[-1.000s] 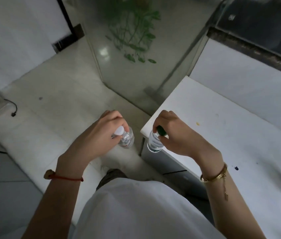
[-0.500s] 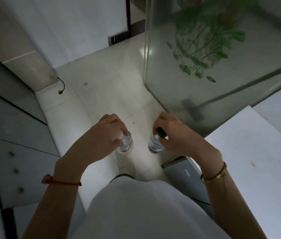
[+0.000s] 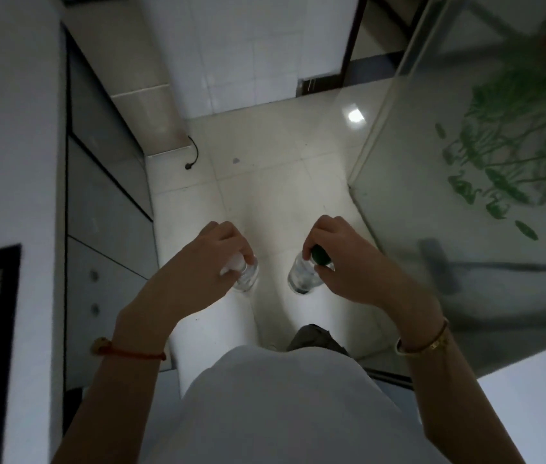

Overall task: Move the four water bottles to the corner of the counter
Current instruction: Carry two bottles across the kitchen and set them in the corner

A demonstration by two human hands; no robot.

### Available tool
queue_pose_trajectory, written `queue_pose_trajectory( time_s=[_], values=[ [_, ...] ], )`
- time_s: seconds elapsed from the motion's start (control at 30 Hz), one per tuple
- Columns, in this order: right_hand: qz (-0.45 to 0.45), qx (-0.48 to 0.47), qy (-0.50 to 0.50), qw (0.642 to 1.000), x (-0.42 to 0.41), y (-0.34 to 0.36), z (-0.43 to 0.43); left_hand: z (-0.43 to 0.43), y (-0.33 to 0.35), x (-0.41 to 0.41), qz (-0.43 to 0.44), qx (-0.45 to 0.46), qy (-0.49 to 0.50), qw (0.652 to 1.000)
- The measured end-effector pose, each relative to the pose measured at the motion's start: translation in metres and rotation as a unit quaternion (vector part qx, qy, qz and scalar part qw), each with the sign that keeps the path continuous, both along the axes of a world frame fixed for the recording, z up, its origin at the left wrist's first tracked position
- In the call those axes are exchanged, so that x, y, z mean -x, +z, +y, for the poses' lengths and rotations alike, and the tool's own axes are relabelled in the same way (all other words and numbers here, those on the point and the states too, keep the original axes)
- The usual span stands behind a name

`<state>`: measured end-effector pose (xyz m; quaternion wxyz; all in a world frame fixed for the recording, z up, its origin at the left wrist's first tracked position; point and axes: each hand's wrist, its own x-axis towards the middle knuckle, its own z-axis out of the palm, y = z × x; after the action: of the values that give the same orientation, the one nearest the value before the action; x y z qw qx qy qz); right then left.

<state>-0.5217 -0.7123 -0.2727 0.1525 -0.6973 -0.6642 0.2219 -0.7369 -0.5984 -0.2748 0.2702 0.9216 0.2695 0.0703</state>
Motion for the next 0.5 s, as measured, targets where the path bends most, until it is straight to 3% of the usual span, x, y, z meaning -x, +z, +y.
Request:
queue_pose_trajectory(
  time_s=[0.5],
  values=[
    [0.004,0.004,0.154,0.988,-0.025,-0.013,0.211,0.140,-0.010,-0.003,0.014,0.036,0.170,0.985]
  ],
)
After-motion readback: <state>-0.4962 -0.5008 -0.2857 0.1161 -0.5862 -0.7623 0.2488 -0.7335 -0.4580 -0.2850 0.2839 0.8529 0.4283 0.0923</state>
